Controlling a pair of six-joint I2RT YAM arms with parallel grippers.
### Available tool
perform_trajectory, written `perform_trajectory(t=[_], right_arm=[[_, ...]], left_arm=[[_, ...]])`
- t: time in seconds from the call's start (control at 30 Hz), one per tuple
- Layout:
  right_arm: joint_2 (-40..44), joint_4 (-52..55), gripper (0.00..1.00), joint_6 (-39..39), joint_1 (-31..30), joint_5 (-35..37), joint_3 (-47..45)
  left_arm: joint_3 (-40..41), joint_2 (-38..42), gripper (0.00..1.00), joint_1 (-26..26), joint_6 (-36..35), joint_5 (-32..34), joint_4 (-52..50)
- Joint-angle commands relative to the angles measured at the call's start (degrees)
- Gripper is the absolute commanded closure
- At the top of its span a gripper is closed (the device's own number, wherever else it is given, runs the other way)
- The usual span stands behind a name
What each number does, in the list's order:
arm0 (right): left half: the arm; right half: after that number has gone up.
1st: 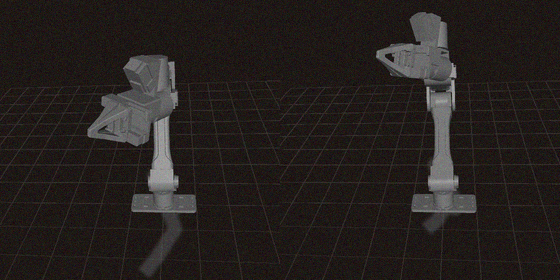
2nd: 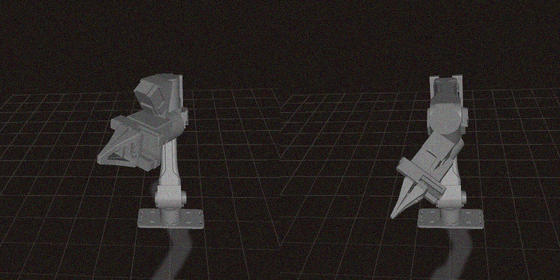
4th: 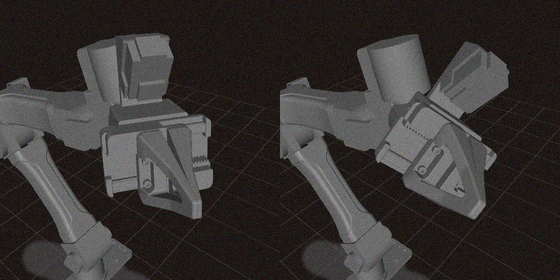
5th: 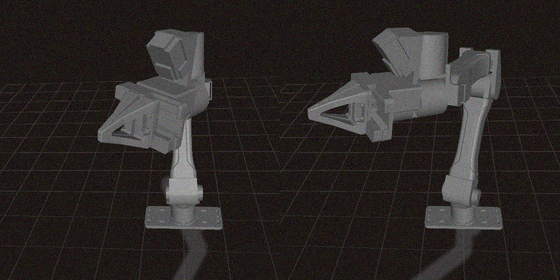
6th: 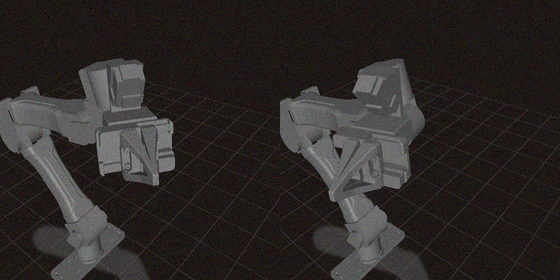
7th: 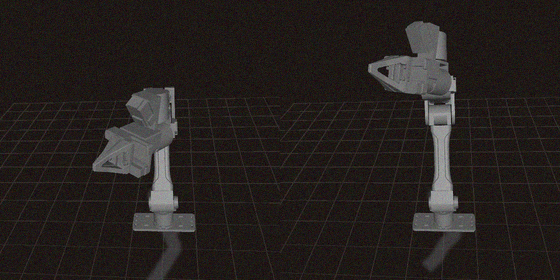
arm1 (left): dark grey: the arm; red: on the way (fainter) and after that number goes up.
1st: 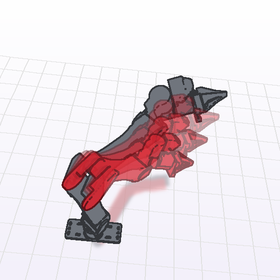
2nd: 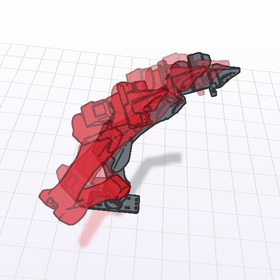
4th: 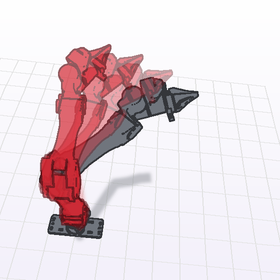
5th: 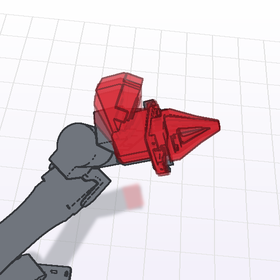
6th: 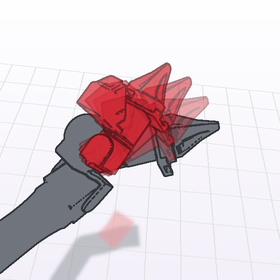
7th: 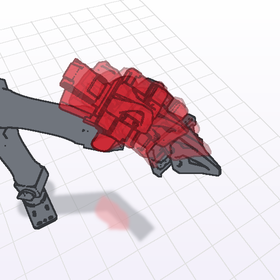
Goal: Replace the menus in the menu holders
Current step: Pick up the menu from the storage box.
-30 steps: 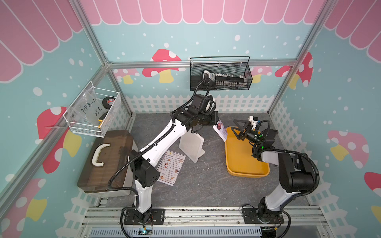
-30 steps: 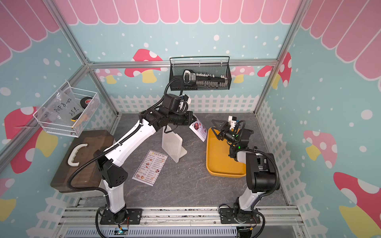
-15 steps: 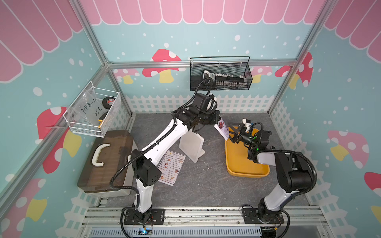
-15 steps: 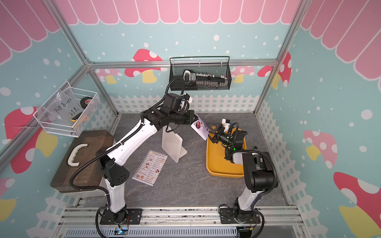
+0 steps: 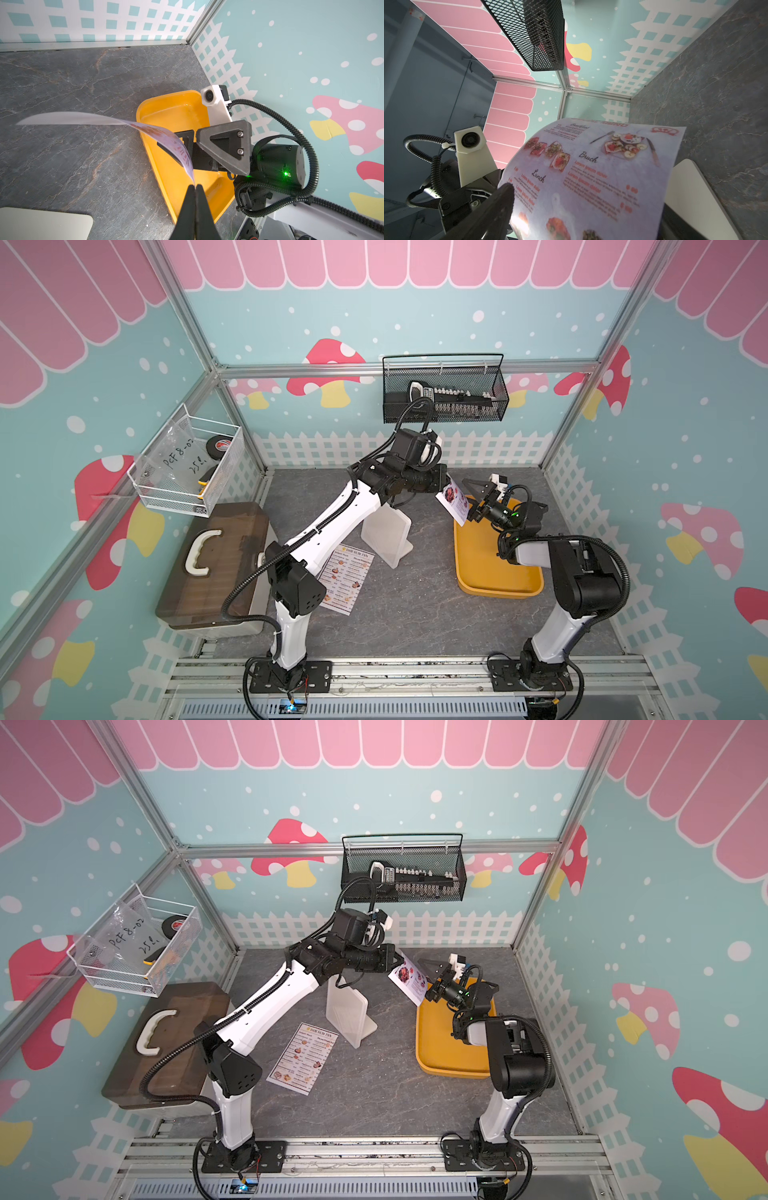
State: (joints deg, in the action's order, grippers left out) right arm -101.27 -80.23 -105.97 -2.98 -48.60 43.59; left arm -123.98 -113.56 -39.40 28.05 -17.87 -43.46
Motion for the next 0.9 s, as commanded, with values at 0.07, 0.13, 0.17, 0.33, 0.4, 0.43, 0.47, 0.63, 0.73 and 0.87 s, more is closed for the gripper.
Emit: perform_trajectory(t=[0.07,0.13,0.17,0.33,0.4,0.43,0.47,0.63,0.73,0.87], right_arm=[[1.49,-3.24,0.11,-2.13,1.13,0.36,2.21],[2.22,-2.06,0.12,-1.47,1.65,0.16,2.37],[2.75,-0.58,0.12,-0.66,1.91,0.00,2.39],[5.85,6.44,0.13,4.56,2.45,-0.96,2.31],[7.54,10.83,0.13,7.71,2.54,-1.38,2.24],[8.52,13.55,0.13,9.65,2.59,-1.58,2.13],[9.40,15.87,0.14,11.41,2.63,-1.74,2.10],[13.41,27.37,0.13,19.71,2.63,-2.86,2.79],[14.89,30.34,0.12,22.27,2.63,-3.39,3.45],[15.97,32.70,0.12,24.40,2.63,-3.70,3.69]], left_arm=[[2.39,1.47,1.00,-0.16,-0.63,-0.89,-0.44],[3.33,2.00,1.00,-0.08,-0.79,-0.46,-0.40],[3.63,2.27,1.00,-0.07,-0.89,-0.13,-0.44],[4.41,2.75,1.00,0.53,-0.81,0.81,-0.46],[4.36,2.78,1.00,0.77,-0.87,0.97,-0.33],[4.36,2.82,1.00,0.90,-0.97,1.27,-0.39],[4.32,2.91,1.00,1.14,-0.98,1.34,-0.35],[3.33,2.82,1.00,2.20,-1.37,0.44,-0.20],[2.96,2.50,1.00,2.29,-1.55,-0.62,-0.33],[3.91,2.83,1.00,2.25,-2.03,-1.25,-0.30]])
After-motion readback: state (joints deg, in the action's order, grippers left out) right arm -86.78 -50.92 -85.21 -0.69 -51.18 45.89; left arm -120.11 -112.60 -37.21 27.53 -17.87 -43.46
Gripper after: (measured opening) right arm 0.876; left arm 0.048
